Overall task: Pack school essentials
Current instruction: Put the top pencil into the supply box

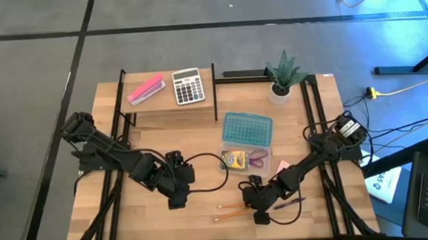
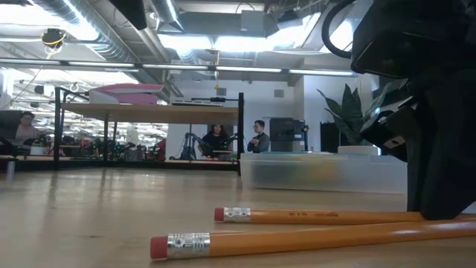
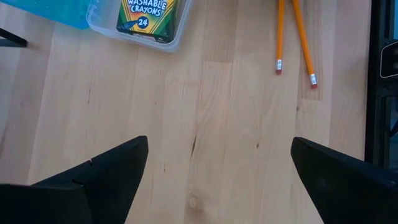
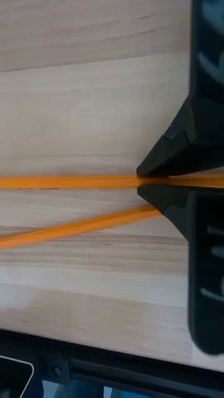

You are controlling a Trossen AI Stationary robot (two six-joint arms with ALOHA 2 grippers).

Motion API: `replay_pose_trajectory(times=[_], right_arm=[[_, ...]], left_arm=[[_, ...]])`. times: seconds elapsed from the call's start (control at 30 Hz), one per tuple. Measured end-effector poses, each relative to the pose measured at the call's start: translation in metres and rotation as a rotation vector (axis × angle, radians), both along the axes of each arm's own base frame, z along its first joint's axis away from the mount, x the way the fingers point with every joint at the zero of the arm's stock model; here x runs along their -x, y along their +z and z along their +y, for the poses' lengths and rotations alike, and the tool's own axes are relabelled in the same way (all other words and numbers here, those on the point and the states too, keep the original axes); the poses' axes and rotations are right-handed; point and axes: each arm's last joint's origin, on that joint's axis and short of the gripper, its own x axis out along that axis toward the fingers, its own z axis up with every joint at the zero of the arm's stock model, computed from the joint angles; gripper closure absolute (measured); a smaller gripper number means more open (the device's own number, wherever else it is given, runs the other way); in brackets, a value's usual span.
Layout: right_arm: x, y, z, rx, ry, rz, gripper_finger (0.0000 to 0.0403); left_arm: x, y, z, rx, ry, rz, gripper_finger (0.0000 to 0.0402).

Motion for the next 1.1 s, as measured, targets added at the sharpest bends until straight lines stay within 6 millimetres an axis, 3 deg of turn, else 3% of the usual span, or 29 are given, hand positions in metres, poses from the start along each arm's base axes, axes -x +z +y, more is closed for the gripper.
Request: replay_pose_trajectory(times=[0.47, 1.1], right_arm=[[0.0, 0.002, 0.0, -0.005, 0.0, -0.002, 0.0379], [0.003, 0.029, -0.005, -0.035, -0.042, -0.056, 0.0383]], left_arm=[[0.0, 0.0, 0.0, 0.0, 0.0, 0.0, 0.0012], [0.0, 0.0, 0.0, -0.001, -0.001, 0.0, 0.0012]])
